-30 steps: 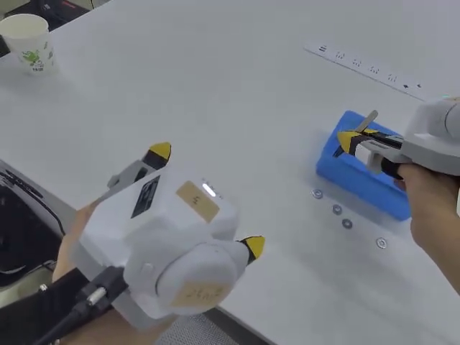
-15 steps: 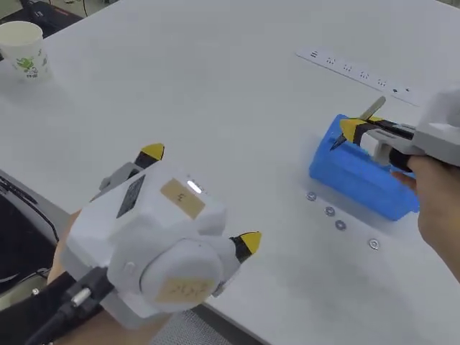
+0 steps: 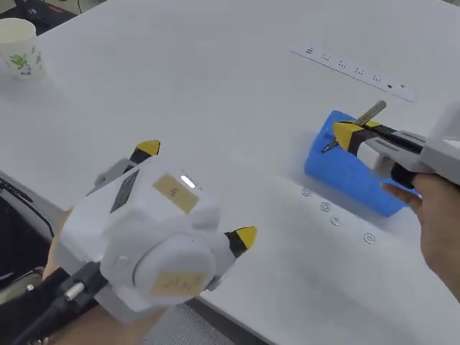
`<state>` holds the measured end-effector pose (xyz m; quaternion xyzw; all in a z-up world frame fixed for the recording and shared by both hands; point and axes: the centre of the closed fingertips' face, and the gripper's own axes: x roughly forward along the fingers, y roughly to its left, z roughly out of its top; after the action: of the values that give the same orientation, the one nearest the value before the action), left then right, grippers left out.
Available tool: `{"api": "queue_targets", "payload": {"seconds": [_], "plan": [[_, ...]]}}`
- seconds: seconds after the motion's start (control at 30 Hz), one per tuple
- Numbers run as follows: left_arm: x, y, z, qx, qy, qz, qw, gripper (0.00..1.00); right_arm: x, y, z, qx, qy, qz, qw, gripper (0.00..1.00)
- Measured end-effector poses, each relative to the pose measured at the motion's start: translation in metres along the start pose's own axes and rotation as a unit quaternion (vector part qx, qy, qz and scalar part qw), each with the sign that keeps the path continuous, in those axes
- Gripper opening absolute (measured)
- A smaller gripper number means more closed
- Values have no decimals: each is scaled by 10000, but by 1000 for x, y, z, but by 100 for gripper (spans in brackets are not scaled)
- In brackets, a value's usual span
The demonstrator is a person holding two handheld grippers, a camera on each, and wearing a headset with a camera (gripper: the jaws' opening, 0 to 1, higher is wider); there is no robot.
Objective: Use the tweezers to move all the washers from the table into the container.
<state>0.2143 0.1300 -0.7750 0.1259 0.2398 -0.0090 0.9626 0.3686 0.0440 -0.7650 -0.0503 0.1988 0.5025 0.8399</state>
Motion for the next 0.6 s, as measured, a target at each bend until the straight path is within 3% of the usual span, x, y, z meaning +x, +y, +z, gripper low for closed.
{"api": "queue_targets", "payload": {"seconds": [0.4,0.6], "plan": [[-2,-5,6,-70,-139,-146,9998,90,2,4,-30,-84,304,-60,9995,3],[-5,-10,15,-261,-404,-345,9982,92,8,2,-45,-79,499,-79,9987,3]]}}
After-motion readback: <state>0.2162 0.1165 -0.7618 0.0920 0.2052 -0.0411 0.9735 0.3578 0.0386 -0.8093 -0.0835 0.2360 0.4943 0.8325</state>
